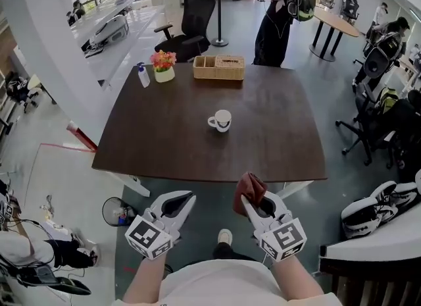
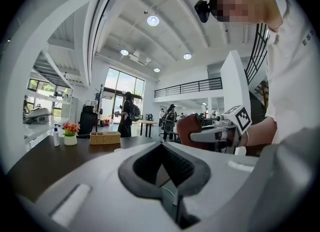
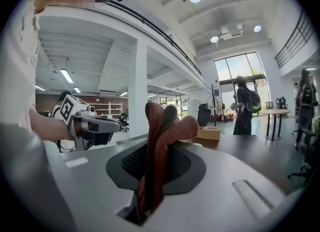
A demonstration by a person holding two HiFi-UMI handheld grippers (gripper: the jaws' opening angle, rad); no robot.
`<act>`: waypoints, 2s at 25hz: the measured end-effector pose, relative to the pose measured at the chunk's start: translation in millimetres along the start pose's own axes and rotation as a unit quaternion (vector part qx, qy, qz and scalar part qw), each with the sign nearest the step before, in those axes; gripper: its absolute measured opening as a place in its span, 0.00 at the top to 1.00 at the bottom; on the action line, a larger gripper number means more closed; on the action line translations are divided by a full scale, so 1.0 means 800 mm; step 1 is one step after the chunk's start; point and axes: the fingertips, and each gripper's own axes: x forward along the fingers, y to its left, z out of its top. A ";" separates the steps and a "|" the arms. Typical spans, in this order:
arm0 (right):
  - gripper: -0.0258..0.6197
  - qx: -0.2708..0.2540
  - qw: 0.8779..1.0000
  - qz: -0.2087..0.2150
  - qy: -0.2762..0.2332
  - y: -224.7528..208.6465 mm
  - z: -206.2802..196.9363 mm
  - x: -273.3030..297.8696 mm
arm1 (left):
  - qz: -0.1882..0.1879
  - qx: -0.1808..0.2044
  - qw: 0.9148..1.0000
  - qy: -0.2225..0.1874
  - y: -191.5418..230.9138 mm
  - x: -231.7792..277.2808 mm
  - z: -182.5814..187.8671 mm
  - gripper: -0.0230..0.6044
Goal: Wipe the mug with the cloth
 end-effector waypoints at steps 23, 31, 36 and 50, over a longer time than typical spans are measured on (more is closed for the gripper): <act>0.83 0.105 0.986 -0.034 0.124 -0.220 -0.084 0.267 | -0.097 -0.064 0.989 0.086 0.282 0.240 -0.106 0.96; 0.83 0.151 0.972 -0.030 0.178 -0.234 -0.154 0.331 | -0.127 -0.061 0.982 0.125 0.352 0.317 -0.177 0.86; 0.83 0.179 0.960 -0.018 0.213 -0.233 -0.203 0.348 | -0.141 -0.043 0.978 0.148 0.382 0.357 -0.228 0.76; 0.83 0.138 0.949 0.108 0.261 -0.209 -0.245 0.404 | -0.239 0.023 0.957 0.162 0.354 0.408 -0.258 0.73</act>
